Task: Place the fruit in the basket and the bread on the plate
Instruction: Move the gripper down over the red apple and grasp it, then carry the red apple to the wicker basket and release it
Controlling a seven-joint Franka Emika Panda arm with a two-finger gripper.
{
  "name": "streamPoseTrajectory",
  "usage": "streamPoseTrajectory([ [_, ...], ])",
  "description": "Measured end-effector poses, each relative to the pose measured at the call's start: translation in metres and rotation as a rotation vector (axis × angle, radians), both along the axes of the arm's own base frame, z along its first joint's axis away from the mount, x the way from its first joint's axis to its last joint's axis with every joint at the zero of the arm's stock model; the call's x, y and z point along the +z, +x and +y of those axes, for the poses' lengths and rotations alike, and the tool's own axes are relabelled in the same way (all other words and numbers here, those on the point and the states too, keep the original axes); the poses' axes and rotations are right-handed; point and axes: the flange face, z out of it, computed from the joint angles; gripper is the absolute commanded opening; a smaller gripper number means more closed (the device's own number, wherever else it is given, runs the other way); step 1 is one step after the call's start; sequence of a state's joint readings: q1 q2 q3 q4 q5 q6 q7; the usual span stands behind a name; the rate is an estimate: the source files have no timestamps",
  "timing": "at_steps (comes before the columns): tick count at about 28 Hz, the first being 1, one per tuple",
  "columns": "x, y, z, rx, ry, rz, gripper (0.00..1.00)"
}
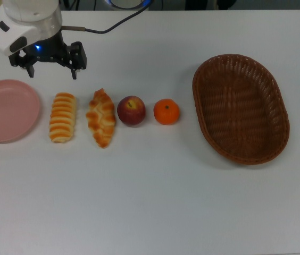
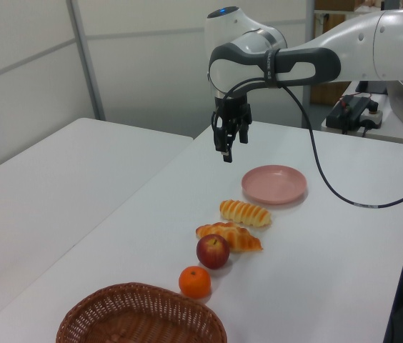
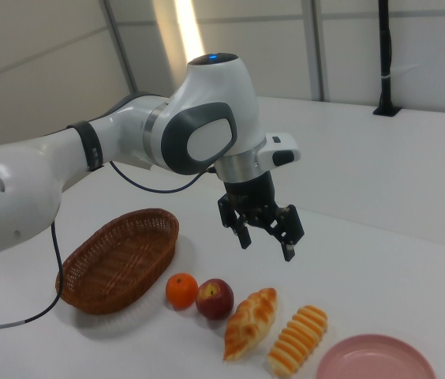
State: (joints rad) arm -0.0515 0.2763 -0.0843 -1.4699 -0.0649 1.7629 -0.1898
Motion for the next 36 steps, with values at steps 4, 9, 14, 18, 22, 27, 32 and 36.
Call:
streamPoseTrajectory([
  [4, -0.001, 0.000, 0.001, 0.002, 0.000, 0.003, 1.00],
  [9, -0.014, 0.004, 0.019, 0.036, 0.004, 0.026, 1.00],
  [14, -0.040, 0.010, 0.063, 0.103, 0.006, 0.073, 1.00],
  [18, -0.062, 0.008, 0.108, 0.171, 0.006, 0.122, 1.00],
  [22, -0.082, 0.000, 0.147, 0.233, -0.015, 0.190, 1.00],
  [27, -0.114, -0.005, 0.178, 0.288, -0.053, 0.263, 1.00],
  [32, -0.155, -0.003, 0.185, 0.291, -0.115, 0.324, 1.00],
  [36, -0.187, 0.002, 0.186, 0.288, -0.164, 0.343, 1.00],
])
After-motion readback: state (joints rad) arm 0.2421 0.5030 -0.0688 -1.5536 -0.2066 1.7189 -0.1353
